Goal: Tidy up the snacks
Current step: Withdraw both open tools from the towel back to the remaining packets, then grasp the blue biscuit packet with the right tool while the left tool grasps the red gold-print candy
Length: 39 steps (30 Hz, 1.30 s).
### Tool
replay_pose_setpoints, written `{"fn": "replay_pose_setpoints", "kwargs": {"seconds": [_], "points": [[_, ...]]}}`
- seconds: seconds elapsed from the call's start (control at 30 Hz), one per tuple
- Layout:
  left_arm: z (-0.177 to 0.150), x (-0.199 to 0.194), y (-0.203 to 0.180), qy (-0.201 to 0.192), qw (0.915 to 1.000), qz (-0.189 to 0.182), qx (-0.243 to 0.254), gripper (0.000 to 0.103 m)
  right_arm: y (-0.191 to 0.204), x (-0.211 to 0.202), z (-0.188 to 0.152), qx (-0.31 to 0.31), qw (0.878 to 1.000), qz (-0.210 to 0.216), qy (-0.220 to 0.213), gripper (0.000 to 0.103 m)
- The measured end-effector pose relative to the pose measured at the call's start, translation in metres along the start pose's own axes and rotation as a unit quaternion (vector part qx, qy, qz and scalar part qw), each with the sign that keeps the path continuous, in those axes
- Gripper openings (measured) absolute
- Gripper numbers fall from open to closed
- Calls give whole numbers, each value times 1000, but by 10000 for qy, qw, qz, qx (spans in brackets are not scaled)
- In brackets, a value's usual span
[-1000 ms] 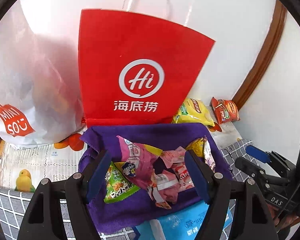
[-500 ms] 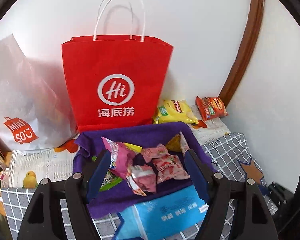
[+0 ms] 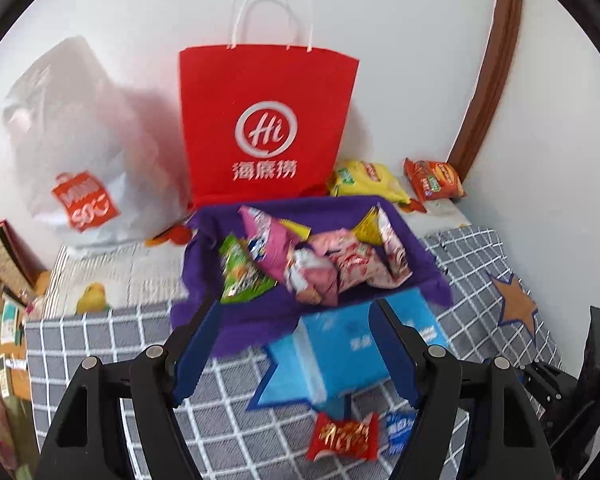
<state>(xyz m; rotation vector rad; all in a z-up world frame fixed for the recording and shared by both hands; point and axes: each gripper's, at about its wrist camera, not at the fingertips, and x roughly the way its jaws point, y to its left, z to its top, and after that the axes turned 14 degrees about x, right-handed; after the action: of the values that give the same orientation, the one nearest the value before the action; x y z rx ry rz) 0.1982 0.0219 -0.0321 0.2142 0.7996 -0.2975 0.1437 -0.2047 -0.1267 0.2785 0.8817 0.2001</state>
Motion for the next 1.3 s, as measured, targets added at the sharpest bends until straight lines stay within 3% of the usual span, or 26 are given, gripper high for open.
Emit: {"fn": "replay_pose_setpoints", "kwargs": {"seconds": [0.33,0.6,0.83,1.3], "points": [[-53,3,2,290,9995,82,-91,74,5,0,-18,-20,10000,63,72,57],[-97,20,18,731,9966,93,-361,74,10,15,-35,-418,9988,-11,264,57],[-108,18,24,767,9961,94,-432,74,22,28,-55,-1231,9915,-132,405,57],[-115,32,20,871,9952,-74,-439,74,33,57,-55,-1683,9842,12,557,62]]}}
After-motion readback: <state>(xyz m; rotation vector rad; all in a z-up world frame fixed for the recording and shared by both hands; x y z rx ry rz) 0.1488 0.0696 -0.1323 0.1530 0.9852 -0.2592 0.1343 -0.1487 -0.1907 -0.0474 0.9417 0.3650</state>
